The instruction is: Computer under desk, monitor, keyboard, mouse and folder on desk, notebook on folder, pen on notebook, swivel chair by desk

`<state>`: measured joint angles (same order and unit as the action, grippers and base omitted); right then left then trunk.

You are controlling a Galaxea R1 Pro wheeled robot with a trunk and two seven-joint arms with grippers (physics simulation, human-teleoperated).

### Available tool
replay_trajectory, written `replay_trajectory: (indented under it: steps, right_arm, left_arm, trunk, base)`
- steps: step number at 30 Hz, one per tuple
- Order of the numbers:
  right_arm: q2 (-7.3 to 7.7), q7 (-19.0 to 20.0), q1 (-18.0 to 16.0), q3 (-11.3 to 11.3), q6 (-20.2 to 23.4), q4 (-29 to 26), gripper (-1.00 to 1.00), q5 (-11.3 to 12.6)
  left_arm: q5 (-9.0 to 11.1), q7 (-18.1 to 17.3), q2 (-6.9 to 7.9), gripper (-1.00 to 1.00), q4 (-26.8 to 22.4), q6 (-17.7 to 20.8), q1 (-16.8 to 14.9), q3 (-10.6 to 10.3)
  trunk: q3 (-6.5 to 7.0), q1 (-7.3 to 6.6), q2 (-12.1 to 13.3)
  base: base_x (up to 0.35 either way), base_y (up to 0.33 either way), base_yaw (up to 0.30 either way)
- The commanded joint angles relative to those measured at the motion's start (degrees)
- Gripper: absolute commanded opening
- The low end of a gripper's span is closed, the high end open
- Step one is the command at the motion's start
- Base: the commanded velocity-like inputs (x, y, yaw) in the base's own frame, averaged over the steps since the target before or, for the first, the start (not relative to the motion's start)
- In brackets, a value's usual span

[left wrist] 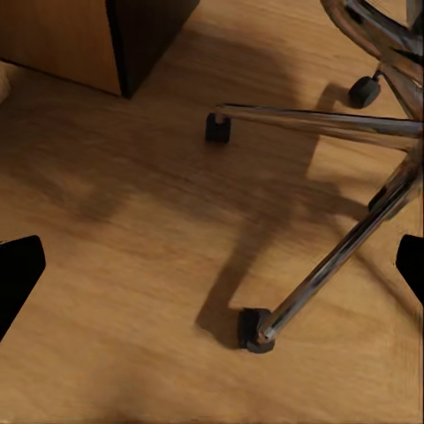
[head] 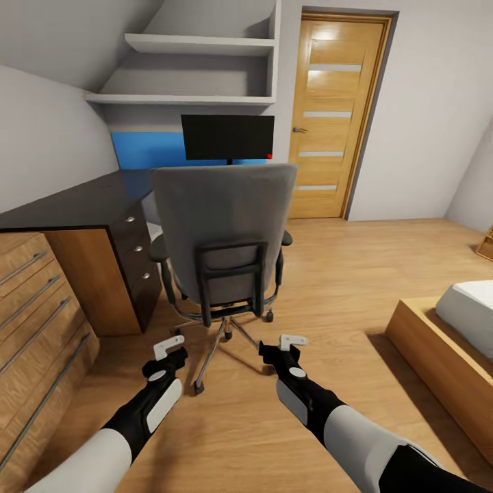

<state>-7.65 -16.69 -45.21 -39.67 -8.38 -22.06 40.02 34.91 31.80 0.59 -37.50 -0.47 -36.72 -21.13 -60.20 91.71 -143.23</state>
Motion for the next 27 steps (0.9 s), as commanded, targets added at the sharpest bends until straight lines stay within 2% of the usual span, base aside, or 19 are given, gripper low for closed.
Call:
replay_trajectory:
  steps: [1, 6, 12, 27]
  right_arm:
    - [0.02, -0.29, -0.06, -0.49, -0.32, 0.0, 1.0, 0.33]
    - [-0.01, -0.28, -0.06, -0.53, -0.32, -0.16, 1.0, -0.81]
    - [-0.17, -0.28, -0.06, -0.59, -0.34, -0.35, 1.0, -1.03]
    - [-0.46, -0.28, -0.06, -0.77, -0.33, -0.44, 1.0, -1.66]
  left_arm:
    - [0.37, 0.44, 0.04, 1.0, -0.01, -0.05, -0.06, -0.43]
    - [0.32, 0.38, -0.11, 1.0, 0.27, -0.04, -0.05, -0.77]
    - [0.33, 0.32, -0.14, 1.0, 0.31, -0.02, -0.05, -1.1]
    - [0.29, 0.32, -0.23, 1.0, 0.33, 0.0, -0.09, -2.11]
  trunk:
    - [-0.05, -0.01, -0.02]
    - [-0.05, -0.01, -0.02]
    - [-0.05, -0.01, -0.02]
    - [-0.28, -0.01, -0.02]
  base:
    - [-0.004, -0.271, 0.0]
    - [-0.002, -0.294, 0.0]
    - [0.0, -0.233, 0.032]
    - [0.0, -0.034, 0.22]
